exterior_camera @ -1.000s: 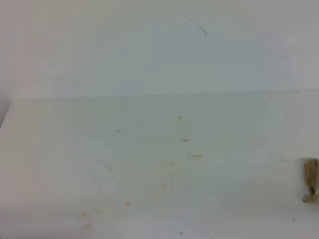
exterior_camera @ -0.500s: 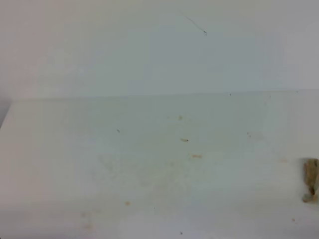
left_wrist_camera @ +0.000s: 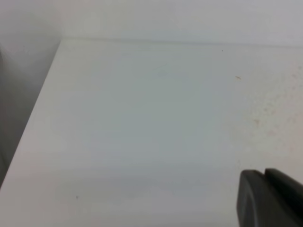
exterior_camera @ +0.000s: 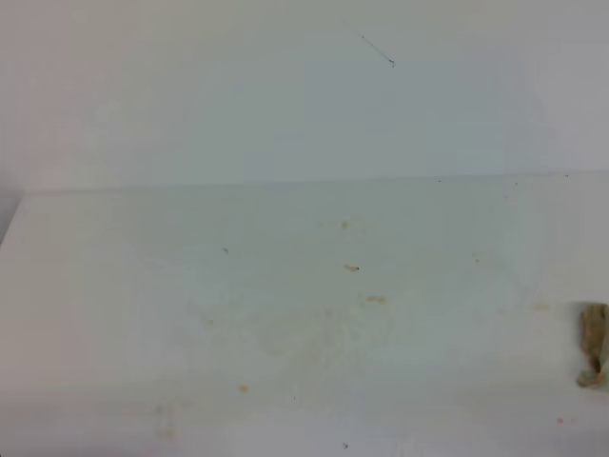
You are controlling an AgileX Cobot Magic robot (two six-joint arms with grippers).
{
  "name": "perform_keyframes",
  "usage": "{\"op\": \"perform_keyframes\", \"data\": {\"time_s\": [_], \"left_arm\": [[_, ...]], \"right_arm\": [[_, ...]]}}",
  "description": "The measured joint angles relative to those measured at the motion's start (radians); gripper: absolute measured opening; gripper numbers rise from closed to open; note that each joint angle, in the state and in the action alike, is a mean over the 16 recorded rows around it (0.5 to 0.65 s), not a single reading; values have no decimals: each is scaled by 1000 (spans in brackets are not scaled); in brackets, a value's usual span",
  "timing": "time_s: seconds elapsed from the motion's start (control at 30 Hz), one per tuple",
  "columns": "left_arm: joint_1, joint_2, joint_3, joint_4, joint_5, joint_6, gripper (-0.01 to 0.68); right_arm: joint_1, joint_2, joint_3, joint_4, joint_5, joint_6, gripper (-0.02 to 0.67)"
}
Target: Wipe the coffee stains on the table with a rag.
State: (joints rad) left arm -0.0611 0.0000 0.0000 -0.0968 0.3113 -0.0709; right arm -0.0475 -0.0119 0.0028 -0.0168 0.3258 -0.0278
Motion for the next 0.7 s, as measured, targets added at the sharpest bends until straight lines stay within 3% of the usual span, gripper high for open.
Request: {"op": "perform_keyframes", "data": {"time_s": [0.7], "left_arm": [[0,0,0,0,0,0,-2]], "right_arm": [[0,0,0,2,0,13,3]]}}
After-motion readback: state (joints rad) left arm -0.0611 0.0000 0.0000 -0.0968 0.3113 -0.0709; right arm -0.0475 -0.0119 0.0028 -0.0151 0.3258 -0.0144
